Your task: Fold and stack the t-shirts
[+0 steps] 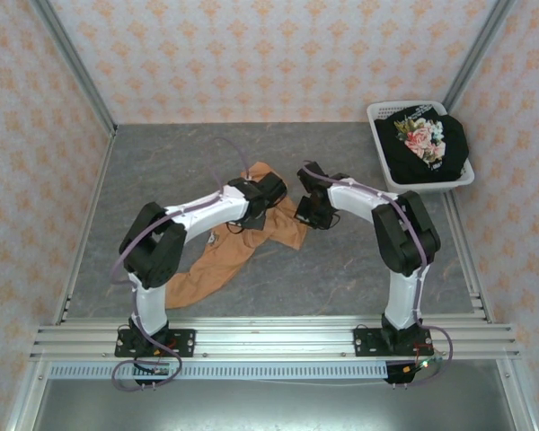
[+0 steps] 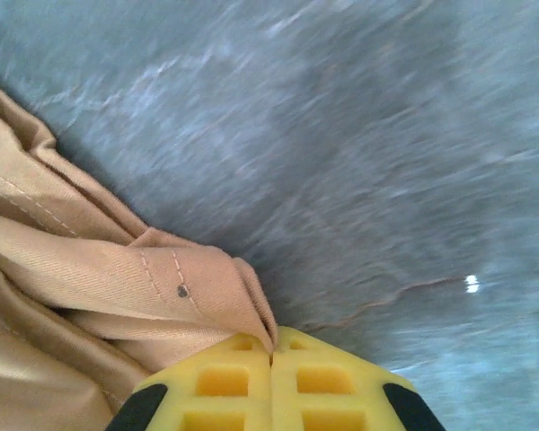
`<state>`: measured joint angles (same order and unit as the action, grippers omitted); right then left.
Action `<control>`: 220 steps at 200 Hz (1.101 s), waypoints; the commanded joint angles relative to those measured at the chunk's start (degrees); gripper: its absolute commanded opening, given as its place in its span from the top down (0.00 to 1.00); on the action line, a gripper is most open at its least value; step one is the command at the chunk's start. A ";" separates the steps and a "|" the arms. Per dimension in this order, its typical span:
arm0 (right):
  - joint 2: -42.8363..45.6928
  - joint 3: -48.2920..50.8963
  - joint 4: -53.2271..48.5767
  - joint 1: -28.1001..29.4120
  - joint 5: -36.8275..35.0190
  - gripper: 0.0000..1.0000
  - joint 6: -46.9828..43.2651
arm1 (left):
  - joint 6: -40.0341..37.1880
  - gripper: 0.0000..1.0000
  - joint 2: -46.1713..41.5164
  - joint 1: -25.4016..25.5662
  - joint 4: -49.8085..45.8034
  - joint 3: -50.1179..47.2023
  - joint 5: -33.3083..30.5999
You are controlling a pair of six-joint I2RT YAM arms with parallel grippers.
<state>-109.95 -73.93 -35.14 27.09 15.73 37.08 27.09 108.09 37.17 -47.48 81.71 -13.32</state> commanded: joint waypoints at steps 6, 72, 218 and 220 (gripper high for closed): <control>4.89 0.59 -5.25 -4.53 -6.64 1.00 -2.06 | 2.72 1.00 -8.66 -5.02 -1.63 0.35 0.02; 9.59 -3.22 -12.58 -15.03 -14.36 1.00 -8.52 | 6.51 1.00 -18.50 -24.30 4.96 -3.32 25.14; 8.37 -12.37 -17.12 -11.32 -14.84 0.53 -6.91 | 1.13 0.40 -12.46 -27.26 -9.26 0.03 5.65; 8.46 -12.11 -17.08 -10.78 -14.49 0.53 -6.58 | 0.95 0.40 -12.93 -26.36 -9.37 -0.92 5.87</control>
<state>-106.00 -85.41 -49.36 11.29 1.78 28.23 31.79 104.27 2.94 -49.74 87.22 -1.63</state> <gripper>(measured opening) 0.463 0.600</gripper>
